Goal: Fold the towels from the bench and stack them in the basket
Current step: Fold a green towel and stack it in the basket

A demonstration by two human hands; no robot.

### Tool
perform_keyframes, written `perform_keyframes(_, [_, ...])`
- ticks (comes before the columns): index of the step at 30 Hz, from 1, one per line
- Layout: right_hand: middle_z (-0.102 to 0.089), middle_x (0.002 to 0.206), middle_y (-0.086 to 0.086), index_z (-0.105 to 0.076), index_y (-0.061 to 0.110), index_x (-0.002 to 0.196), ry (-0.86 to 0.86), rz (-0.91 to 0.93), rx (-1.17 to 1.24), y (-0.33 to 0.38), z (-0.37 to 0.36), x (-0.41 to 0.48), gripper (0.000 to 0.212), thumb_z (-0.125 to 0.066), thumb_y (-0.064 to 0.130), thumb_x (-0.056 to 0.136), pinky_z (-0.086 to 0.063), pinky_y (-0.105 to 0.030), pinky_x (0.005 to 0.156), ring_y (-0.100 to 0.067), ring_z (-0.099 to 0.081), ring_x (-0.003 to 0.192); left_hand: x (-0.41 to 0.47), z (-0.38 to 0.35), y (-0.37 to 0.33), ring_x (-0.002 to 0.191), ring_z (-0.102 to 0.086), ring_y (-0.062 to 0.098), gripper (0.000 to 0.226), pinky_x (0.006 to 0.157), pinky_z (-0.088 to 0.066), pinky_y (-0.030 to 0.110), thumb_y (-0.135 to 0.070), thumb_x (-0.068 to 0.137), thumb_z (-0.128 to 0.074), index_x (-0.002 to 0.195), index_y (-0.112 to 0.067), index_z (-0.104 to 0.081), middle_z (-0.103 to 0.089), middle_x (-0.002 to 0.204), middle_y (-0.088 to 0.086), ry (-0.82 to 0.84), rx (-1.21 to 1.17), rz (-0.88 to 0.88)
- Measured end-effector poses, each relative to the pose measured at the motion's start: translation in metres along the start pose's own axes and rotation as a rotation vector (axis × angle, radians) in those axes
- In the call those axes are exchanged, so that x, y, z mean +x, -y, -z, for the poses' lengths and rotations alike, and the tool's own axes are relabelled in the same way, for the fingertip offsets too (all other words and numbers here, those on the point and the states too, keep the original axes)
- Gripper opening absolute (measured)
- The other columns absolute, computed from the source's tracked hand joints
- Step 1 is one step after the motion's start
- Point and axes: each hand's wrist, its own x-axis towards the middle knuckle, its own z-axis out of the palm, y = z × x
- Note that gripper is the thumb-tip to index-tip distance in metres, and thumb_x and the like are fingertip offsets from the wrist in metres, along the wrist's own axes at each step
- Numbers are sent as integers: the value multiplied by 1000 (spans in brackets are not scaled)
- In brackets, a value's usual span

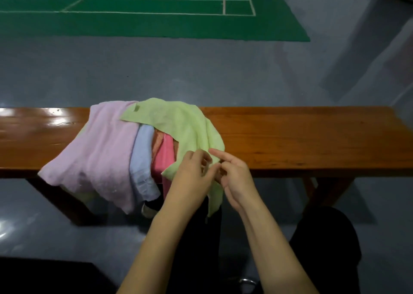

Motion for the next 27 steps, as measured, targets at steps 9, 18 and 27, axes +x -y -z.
perform_keyframes(9, [-71, 83, 13, -65, 17, 116, 72, 135, -167, -6, 12, -10, 36, -54, -6, 90, -54, -17, 80, 4, -66, 80, -1, -10, 7, 74, -50, 13, 16, 59, -29, 22, -19, 84, -63, 90, -17, -48, -53, 82, -2, -6, 52, -9])
perform_keyframes(18, [-55, 96, 10, -61, 20, 89, 34, 432, -886, -17, 18, -7, 14, -60, 7, 88, -40, -10, 71, -2, -53, 89, -10, 6, 7, 63, -50, -5, 9, 59, -39, 10, -18, 84, -65, 87, -24, -59, -61, 82, -7, 106, -366, 85])
perform_keyframes(27, [-40, 65, 3, -43, 5, 63, 22, 630, -651, -4, 25, -28, 30, -54, 12, 90, -29, -23, 56, -6, -36, 61, -11, 50, 11, 78, -63, 15, 15, 71, -50, 30, -11, 84, -66, 89, -25, -65, -67, 84, -5, 160, -279, -89])
